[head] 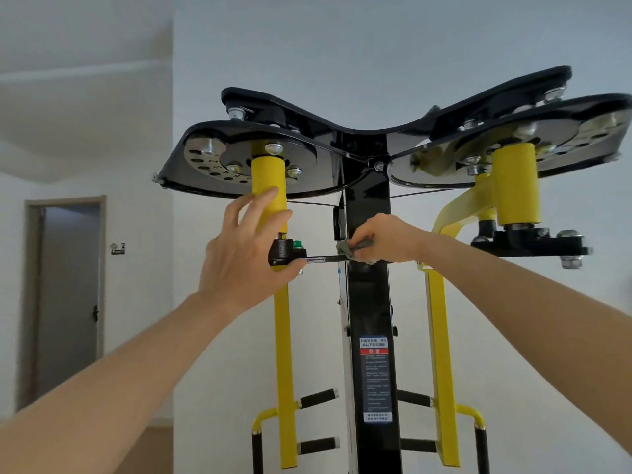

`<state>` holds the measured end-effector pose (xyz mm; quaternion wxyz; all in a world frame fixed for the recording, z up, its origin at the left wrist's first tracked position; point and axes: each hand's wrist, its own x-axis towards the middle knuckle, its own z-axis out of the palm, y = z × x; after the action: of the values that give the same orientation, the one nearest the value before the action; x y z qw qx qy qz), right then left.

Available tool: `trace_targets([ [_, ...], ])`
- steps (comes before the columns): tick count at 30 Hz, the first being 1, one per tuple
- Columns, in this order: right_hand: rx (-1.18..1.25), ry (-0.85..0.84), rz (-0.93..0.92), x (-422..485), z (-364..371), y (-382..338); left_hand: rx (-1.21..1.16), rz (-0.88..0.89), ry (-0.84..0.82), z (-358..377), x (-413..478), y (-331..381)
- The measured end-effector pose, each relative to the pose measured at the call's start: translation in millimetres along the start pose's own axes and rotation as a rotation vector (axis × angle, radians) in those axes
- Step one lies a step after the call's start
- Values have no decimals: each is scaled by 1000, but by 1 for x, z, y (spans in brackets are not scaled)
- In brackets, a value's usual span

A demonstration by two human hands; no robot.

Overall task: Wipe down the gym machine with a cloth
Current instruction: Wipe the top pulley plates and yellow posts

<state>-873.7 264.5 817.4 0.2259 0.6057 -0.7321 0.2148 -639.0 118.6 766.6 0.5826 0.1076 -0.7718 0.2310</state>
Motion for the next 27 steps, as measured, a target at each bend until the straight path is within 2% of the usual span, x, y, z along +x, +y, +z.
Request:
trace_targets([
  [2,47,59,17,-1,3,1,-29,-66,-3,3,-3,0],
  [5,95,154,-68,5,19,-13,-28,-91,-6,8,-6,-1],
  [9,239,123,-190,16,32,-34,27,-88,13,12,-10,-1],
  [12,166,90,-215,21,25,-33,67,-93,18,13,-12,-1],
  [27,-221,-151,230,17,-27,43,34,-101,59,14,-15,2],
])
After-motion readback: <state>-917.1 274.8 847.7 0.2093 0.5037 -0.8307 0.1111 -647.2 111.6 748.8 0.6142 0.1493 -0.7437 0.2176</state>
